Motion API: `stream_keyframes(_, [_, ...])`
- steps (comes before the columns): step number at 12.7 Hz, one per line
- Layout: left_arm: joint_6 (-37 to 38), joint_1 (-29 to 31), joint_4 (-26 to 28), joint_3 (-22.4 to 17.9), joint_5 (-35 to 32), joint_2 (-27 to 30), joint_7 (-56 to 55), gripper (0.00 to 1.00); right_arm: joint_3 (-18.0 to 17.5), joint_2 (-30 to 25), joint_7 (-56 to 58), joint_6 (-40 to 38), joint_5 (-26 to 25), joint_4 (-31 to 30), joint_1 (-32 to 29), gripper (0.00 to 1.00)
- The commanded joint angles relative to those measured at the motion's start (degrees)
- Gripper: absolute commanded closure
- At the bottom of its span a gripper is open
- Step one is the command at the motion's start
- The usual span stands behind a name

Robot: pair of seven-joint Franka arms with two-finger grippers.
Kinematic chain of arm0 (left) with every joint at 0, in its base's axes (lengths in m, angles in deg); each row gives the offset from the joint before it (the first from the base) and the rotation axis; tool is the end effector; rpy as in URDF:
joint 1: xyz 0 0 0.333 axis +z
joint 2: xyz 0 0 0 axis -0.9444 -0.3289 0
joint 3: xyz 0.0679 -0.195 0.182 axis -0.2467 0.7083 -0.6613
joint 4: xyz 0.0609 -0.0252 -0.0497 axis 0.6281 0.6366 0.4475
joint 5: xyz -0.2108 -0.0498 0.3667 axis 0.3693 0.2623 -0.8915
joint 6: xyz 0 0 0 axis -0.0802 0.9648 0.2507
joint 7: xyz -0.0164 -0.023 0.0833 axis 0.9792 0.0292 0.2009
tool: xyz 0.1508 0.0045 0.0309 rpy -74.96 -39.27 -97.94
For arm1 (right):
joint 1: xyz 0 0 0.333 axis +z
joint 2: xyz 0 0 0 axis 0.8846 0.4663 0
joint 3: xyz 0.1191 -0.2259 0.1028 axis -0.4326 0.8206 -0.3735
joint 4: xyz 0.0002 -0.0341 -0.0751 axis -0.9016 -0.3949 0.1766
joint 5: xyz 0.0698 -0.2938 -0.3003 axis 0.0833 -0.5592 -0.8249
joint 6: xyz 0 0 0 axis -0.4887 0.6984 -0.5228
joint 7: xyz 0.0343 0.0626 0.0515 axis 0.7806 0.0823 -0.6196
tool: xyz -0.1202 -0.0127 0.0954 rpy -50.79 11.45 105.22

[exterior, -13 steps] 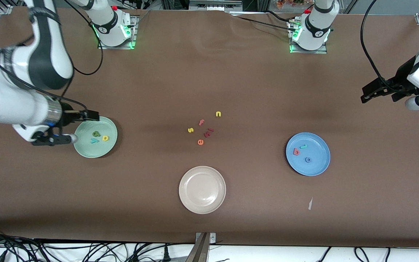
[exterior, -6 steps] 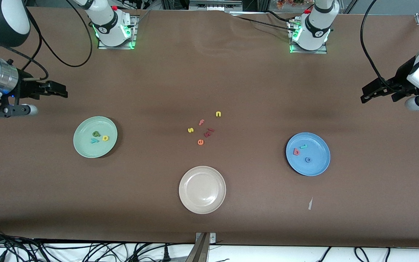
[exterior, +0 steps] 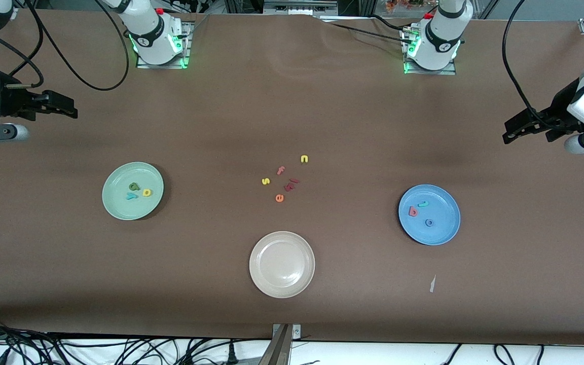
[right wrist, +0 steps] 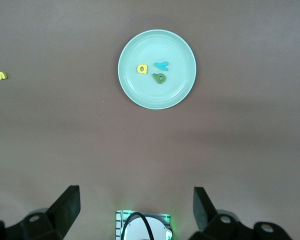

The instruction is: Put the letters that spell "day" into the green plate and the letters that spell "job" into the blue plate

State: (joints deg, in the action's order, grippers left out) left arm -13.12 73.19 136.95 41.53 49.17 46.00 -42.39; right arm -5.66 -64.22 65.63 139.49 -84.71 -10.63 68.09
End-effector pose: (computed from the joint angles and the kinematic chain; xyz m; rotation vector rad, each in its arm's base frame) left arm 0.6019 -0.0302 0.5120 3.1060 0.1365 -0.0198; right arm 0.5764 0.0100 0.4885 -3.1052 -0.0905 0.3314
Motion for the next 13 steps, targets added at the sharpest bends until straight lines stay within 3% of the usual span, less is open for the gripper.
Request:
stream_keyframes(1, [0.4, 0.2, -1.2, 0.0, 1.6, -0.4, 0.3, 0.0, -0.7, 0.0, 0.0, -0.4, -0.8, 0.6, -0.7, 0.0])
stream_keyframes(13, [0.4, 0.2, -1.2, 0.0, 1.6, -0.4, 0.3, 0.0, -0.7, 0.4, -0.3, 6.6, -2.2, 0.6, -0.7, 0.0])
